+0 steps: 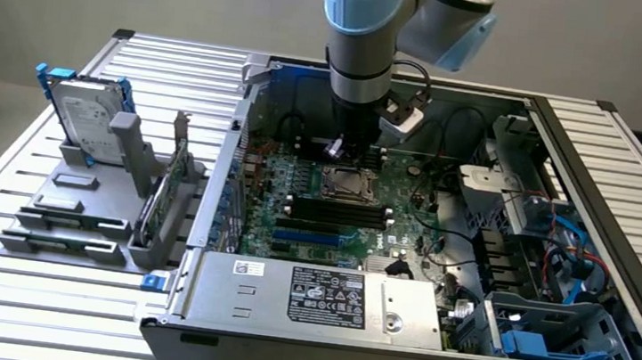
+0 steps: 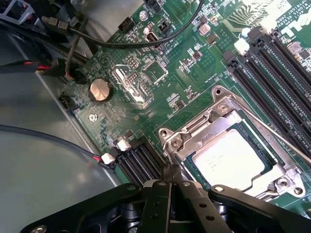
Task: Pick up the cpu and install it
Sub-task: 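Install the first cpu locking lever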
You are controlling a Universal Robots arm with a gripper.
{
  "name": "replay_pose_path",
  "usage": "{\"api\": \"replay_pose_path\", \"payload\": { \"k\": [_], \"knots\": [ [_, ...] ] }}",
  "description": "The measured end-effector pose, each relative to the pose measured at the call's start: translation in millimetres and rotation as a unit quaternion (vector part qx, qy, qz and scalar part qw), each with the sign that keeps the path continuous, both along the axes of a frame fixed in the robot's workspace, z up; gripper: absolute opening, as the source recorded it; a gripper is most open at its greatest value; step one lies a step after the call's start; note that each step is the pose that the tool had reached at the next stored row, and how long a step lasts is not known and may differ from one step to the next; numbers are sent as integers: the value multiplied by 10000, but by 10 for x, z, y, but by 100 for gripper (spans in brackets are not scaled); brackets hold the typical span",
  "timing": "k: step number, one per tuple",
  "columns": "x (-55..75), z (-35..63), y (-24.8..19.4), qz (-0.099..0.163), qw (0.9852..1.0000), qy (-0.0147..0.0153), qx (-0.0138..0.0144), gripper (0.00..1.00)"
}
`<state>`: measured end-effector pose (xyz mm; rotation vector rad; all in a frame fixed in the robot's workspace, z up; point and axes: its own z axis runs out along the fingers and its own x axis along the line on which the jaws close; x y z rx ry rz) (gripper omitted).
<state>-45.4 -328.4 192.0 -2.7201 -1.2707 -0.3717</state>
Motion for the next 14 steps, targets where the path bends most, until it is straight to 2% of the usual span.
{"api": "replay_pose_path", "payload": {
  "k": [3,7,14],
  "knots": [
    [2,34,3,0,10000,-2,24,11],
    [-2,131,-8,0,10000,22,20,11],
    [-35,199,-90,-11,10000,87,20,11]
  ]
}}
